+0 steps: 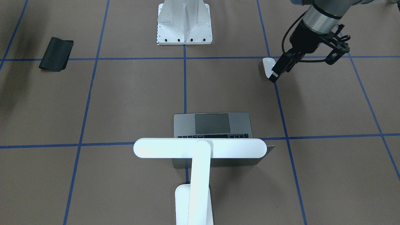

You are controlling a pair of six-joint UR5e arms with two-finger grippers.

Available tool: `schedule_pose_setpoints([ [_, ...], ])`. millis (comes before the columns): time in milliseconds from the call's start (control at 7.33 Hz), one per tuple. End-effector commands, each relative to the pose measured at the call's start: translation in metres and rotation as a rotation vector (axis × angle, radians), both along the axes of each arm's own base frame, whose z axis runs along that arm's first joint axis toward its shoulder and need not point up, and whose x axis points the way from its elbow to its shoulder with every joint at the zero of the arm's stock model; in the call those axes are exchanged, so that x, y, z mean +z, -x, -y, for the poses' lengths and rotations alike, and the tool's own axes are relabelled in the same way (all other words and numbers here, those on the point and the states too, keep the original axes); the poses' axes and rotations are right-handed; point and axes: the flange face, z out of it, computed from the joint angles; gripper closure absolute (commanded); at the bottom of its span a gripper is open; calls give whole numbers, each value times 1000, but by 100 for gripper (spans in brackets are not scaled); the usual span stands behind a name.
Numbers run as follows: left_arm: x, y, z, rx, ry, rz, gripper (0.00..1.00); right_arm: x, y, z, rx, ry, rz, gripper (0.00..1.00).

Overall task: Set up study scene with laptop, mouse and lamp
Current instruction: 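Withdraw the left gripper away from the laptop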

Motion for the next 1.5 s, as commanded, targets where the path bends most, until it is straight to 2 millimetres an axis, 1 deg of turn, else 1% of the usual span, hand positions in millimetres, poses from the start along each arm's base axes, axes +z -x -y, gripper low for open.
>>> schedule_pose_setpoints([
  [0,53,58,-20,166,-152,83,1,-3,5,3,3,24,64,0],
  [136,66,88,-17,214,-199,74,1,2,8,2,11,68,119,0],
  [273,75,105,-17,249,-237,70,1,19,13,17,30,139,177,0],
  [409,80,109,-20,289,-277,72,1,35,17,11,19,179,197,0],
  [545,98,114,-31,336,-308,94,1,55,31,2,-32,207,195,0],
  [682,107,119,-35,382,-359,112,1,60,46,-5,-82,223,190,0],
  [818,114,124,-37,409,-394,126,1,66,63,-18,-150,230,188,0],
  [955,114,125,-38,422,-416,128,1,71,74,-32,-207,215,185,0],
  [1091,119,129,-45,429,-417,132,1,72,86,-47,-289,135,209,0],
  [1227,122,131,-48,447,-427,121,1,68,90,-56,-318,126,284,0],
  [1364,123,132,-47,444,-425,119,1,64,96,-57,-332,136,323,1],
])
